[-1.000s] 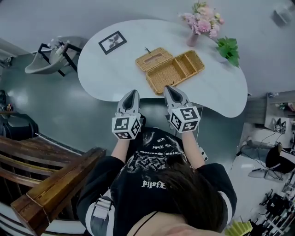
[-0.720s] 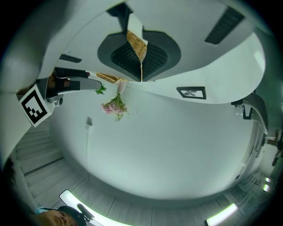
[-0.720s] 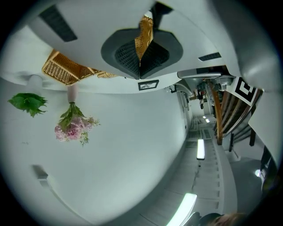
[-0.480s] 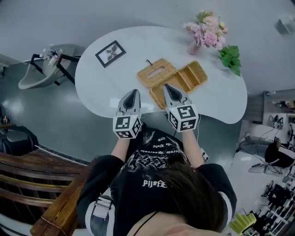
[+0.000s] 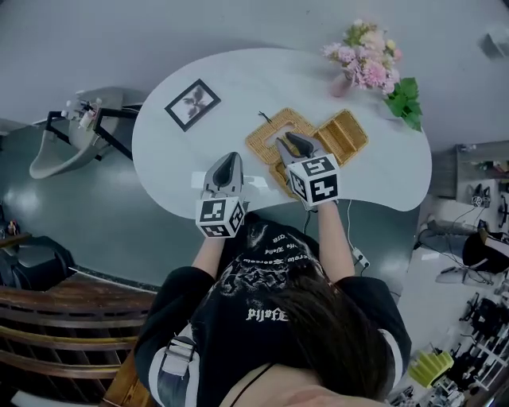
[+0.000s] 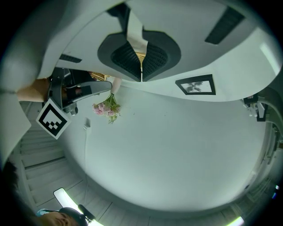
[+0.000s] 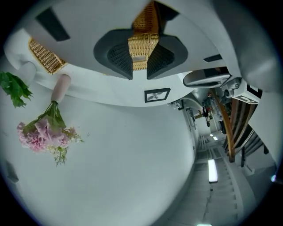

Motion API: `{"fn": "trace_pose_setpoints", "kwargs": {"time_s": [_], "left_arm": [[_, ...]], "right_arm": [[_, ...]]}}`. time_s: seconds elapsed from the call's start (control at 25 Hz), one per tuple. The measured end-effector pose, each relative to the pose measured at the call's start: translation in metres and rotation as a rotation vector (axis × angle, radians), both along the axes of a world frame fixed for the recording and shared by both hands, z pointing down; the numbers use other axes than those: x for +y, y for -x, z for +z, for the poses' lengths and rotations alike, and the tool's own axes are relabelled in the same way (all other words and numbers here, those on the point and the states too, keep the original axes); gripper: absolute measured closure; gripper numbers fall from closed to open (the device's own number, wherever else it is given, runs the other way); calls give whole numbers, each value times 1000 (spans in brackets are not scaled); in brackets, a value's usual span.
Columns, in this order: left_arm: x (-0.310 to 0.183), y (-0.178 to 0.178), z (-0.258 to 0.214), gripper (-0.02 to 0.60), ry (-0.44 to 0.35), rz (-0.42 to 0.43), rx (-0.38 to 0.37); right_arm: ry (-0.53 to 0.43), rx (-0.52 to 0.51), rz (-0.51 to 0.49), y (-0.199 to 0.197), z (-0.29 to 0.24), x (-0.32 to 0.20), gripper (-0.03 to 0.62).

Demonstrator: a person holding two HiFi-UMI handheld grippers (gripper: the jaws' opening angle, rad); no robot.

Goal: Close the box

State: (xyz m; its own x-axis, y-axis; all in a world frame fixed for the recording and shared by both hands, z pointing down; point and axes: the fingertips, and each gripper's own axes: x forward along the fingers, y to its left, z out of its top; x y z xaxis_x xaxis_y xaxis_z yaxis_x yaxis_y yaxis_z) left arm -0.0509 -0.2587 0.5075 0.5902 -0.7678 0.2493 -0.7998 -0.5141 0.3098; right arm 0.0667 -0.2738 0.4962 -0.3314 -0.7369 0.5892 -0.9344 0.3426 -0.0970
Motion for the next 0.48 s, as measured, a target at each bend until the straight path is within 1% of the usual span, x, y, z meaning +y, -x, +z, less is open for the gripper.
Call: {"fn": "trace_pose_setpoints", "kwargs": {"time_s": [0.12, 0.2, 0.32, 0.48], "left_arm": [[-13, 3, 1, 554, 4, 19, 7], [-20, 6, 0, 554, -2, 28, 7], [-25, 14, 1, 554, 7, 12, 14], [-32, 17, 6, 554, 21, -17, 20]], "right_arm": [[45, 5, 6, 4, 6, -17, 466], [57, 40, -14, 8, 7, -28, 445], [76, 78, -48, 12, 11, -44, 445], [151, 59, -108, 23, 24, -63, 433]]}}
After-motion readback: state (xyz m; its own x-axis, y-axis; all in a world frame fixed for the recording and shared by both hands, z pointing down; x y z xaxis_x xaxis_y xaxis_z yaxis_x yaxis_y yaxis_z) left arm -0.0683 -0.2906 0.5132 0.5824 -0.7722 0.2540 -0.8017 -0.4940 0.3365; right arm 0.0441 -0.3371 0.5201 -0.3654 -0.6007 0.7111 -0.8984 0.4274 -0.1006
